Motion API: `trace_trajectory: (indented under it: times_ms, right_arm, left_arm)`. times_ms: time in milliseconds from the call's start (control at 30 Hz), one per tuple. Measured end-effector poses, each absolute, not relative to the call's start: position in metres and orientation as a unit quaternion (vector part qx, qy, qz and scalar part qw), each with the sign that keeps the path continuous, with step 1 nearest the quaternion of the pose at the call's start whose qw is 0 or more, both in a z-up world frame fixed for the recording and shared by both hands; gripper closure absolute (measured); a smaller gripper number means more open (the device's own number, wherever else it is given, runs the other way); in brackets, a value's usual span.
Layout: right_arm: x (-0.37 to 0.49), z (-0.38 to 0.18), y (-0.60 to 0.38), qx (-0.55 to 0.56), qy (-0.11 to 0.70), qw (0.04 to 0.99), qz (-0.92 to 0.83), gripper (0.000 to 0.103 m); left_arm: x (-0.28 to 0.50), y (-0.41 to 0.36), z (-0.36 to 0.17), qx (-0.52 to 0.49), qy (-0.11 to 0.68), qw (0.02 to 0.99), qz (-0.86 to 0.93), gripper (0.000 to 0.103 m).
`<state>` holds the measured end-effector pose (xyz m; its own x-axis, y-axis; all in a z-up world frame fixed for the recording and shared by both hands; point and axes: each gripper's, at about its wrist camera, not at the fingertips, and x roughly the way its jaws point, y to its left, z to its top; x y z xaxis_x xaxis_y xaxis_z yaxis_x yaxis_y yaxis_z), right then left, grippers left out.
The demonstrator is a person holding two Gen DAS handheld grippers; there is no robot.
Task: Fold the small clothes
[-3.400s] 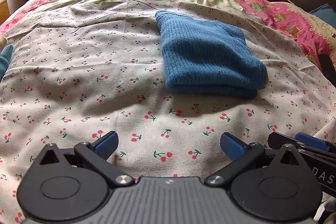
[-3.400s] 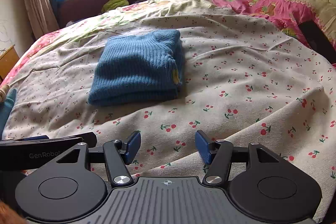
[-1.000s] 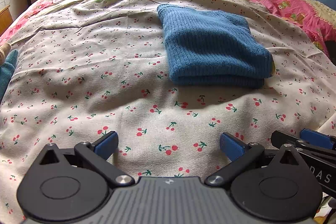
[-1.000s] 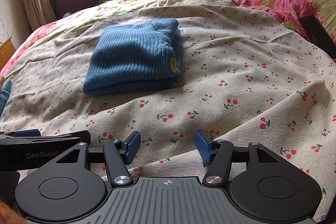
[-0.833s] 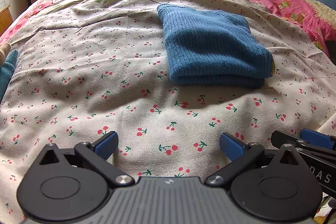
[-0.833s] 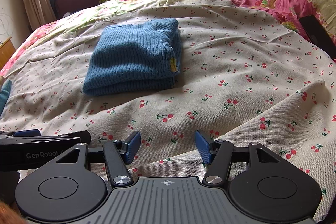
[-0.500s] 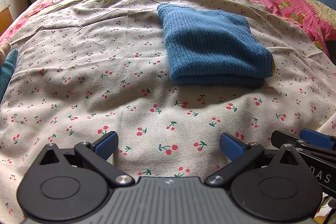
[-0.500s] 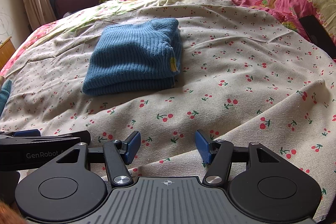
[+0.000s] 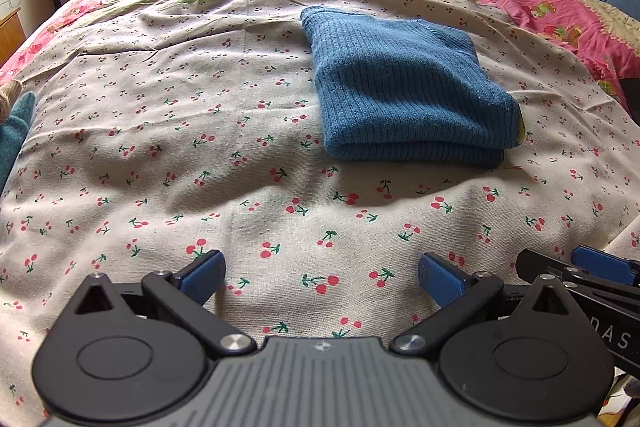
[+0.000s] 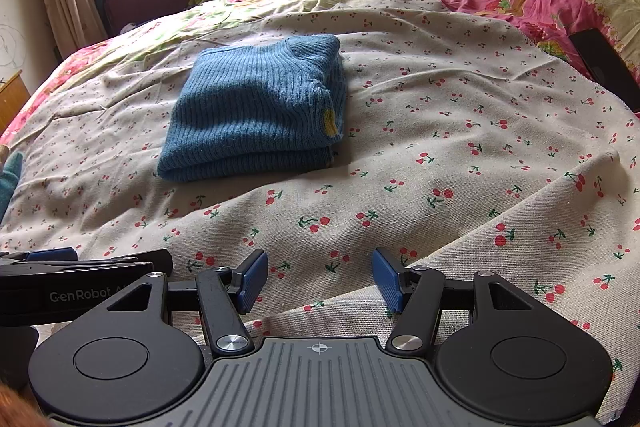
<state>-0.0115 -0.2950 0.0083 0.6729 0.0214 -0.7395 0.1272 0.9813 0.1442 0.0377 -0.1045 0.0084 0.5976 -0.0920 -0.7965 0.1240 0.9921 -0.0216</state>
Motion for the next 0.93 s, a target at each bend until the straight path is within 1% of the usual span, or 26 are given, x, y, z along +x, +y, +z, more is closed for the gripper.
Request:
trace_trajectory:
  times_ms: [933]
  right_arm:
    - [-0.0114,0.0092,-0.2954,0.092,0.404,0.910,-0.029,0.045]
  left_arm:
    - [0.0366,-0.1050,0.0115,0.016,0.446,0.893,-0.062,0.000]
